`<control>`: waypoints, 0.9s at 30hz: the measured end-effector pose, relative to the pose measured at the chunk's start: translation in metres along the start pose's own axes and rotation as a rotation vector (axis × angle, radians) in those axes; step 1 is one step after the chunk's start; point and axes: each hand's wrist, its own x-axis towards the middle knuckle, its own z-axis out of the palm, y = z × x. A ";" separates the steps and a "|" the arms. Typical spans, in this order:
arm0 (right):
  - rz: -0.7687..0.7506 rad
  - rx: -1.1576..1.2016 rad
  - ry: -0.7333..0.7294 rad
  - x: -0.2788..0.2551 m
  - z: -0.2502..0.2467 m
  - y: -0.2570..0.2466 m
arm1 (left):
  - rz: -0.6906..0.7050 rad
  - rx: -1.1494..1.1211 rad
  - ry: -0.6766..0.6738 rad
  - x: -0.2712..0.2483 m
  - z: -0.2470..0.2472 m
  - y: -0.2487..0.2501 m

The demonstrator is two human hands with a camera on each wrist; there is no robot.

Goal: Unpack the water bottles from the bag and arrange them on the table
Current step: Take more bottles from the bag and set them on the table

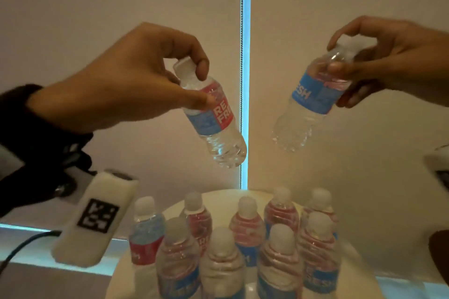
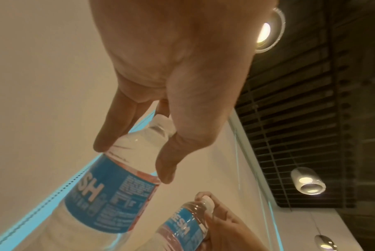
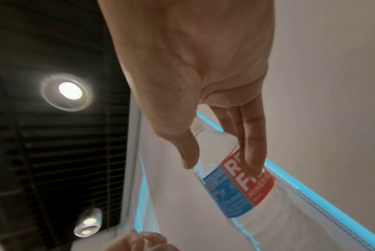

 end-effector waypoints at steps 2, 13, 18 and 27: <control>0.061 -0.048 -0.052 0.022 0.013 0.008 | -0.038 0.031 -0.035 0.015 0.000 -0.024; 0.262 -0.264 -0.393 0.105 0.092 0.073 | -0.231 0.030 -0.326 0.075 0.044 -0.149; 0.277 -0.296 -0.479 0.126 0.124 0.109 | -0.266 0.000 -0.468 0.082 0.082 -0.189; 0.293 -0.259 -0.621 0.151 0.186 0.169 | -0.310 -0.019 -0.585 0.099 0.141 -0.240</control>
